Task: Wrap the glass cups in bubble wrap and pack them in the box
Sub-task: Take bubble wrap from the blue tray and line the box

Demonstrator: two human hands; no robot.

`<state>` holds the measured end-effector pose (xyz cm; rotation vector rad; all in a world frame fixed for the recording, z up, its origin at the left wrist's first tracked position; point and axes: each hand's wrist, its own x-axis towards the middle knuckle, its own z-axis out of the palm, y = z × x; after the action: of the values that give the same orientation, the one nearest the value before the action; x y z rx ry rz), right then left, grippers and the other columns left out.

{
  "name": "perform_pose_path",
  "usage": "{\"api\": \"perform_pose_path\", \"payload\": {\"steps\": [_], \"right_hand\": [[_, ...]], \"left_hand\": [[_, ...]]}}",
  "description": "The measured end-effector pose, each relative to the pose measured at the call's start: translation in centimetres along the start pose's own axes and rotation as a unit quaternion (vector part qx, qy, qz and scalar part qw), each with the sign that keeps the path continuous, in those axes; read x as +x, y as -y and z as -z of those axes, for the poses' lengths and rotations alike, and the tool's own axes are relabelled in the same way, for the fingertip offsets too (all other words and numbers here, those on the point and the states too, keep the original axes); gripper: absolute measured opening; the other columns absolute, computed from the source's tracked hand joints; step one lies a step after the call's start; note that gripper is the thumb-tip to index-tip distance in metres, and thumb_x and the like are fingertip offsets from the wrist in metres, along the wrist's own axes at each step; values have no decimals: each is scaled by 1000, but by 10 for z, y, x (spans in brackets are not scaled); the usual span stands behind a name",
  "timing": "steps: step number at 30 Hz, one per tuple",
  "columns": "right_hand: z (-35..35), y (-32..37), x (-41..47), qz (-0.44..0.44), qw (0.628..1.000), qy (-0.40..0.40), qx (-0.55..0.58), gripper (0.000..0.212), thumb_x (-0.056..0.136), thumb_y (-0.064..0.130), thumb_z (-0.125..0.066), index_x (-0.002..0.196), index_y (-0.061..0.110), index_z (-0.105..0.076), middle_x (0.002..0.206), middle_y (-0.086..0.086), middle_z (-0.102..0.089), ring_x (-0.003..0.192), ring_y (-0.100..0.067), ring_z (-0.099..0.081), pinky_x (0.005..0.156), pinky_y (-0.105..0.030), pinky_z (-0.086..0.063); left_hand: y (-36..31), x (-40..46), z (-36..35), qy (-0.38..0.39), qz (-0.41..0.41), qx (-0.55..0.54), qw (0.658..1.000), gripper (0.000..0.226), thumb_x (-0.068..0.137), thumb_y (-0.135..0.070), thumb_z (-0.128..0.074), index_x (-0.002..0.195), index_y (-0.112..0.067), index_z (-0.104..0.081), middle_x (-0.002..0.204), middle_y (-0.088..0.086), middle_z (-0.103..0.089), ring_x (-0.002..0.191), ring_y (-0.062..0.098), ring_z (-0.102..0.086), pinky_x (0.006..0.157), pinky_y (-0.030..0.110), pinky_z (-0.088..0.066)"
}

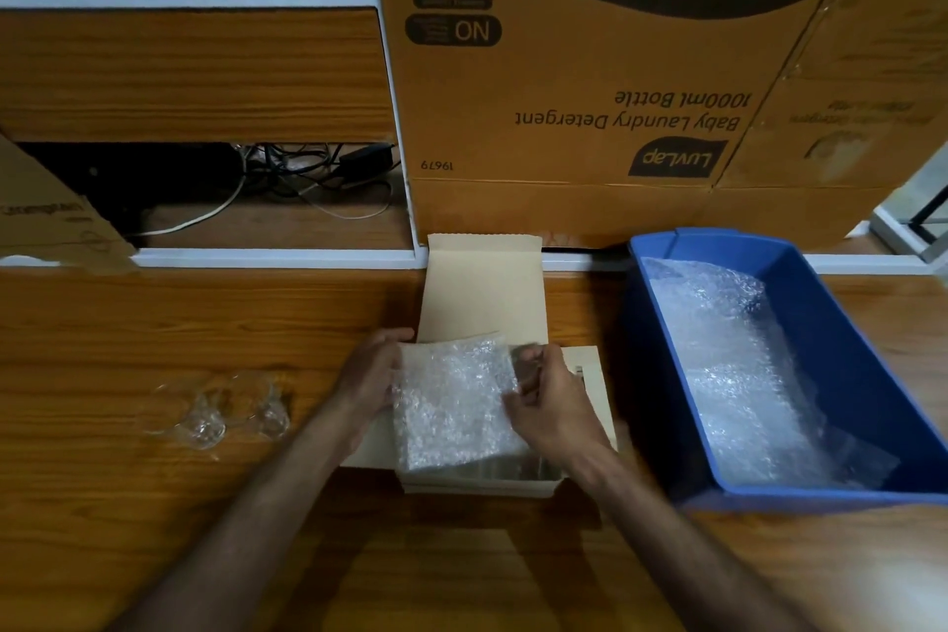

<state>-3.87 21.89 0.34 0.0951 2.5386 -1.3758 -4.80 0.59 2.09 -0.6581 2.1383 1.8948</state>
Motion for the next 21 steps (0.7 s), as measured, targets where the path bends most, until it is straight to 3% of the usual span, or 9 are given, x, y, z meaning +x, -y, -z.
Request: {"api": "perform_pose_path", "payload": {"steps": [3, 5, 7, 11, 15, 17, 19, 21], "right_hand": [[-1, -3, -5, 3, 998, -50, -41, 45, 93, 15, -69, 119, 32, -37, 98, 5, -68, 82, -13, -69, 72, -42, -62], [-1, -2, -10, 11, 993, -69, -98, 47, 90, 11, -67, 121, 29, -37, 98, 4, -65, 83, -16, -65, 68, -39, -58], [-3, 0, -15, 16, 980, -60, -190, 50, 89, 6, -64, 127, 24, -37, 102, 2, -62, 86, -18, -59, 69, -33, -50], [-12, 6, -17, 33, 928, -1, -372, 52, 95, 10, -66, 139, 19, -41, 132, -9, -59, 101, -21, -67, 83, -33, -59], [-12, 13, -13, 45, 872, 70, -482, 43, 102, 16, -63, 141, 12, -45, 136, -14, -54, 105, -19, -67, 88, -32, -60], [-12, 14, -11, 44, 861, 75, -501, 48, 99, 17, -66, 142, 10, -46, 149, -19, -40, 105, -17, -66, 89, -32, -60], [-13, 16, -13, 55, 858, 72, -506, 52, 96, 16, -70, 142, 10, -47, 157, -20, -28, 115, -18, -62, 91, -32, -59], [-16, 16, -12, 97, 850, 74, -512, 56, 93, 14, -73, 143, 10, -47, 156, -16, -26, 130, -22, -51, 96, -33, -57]], "left_hand": [[-2, 2, -3, -10, -18, -6, 1000, 24, 108, -36, -42, 122, -24, -57, 119, 7, -64, 102, 25, -63, 86, 40, -52], [2, 1, -6, -11, -84, 116, 990, 33, 99, -45, -61, 124, -27, -50, 112, -7, -58, 100, 17, -61, 79, 34, -52], [16, 4, -13, -11, -166, 272, 948, 50, 92, -28, -76, 130, -26, -44, 116, -11, -51, 105, 14, -57, 78, 26, -49], [34, 12, -27, -30, -294, 450, 843, 34, 91, -5, -72, 106, -24, -48, 115, -3, -54, 89, 9, -55, 67, 15, -45], [36, 11, -36, -42, -314, 549, 774, 40, 80, 8, -76, 107, -14, -57, 111, 5, -54, 83, 18, -57, 64, 31, -57], [37, 7, -40, -50, -313, 589, 744, 49, 69, 13, -79, 106, -12, -60, 107, 8, -53, 82, 23, -56, 60, 36, -56], [37, 1, -44, -43, -330, 621, 710, 42, 73, 3, -81, 106, -16, -64, 109, 6, -53, 91, 24, -57, 65, 38, -53], [34, -6, -45, -11, -332, 645, 688, 27, 91, -23, -75, 116, -23, -66, 122, 2, -53, 108, 22, -55, 82, 39, -51]]}}
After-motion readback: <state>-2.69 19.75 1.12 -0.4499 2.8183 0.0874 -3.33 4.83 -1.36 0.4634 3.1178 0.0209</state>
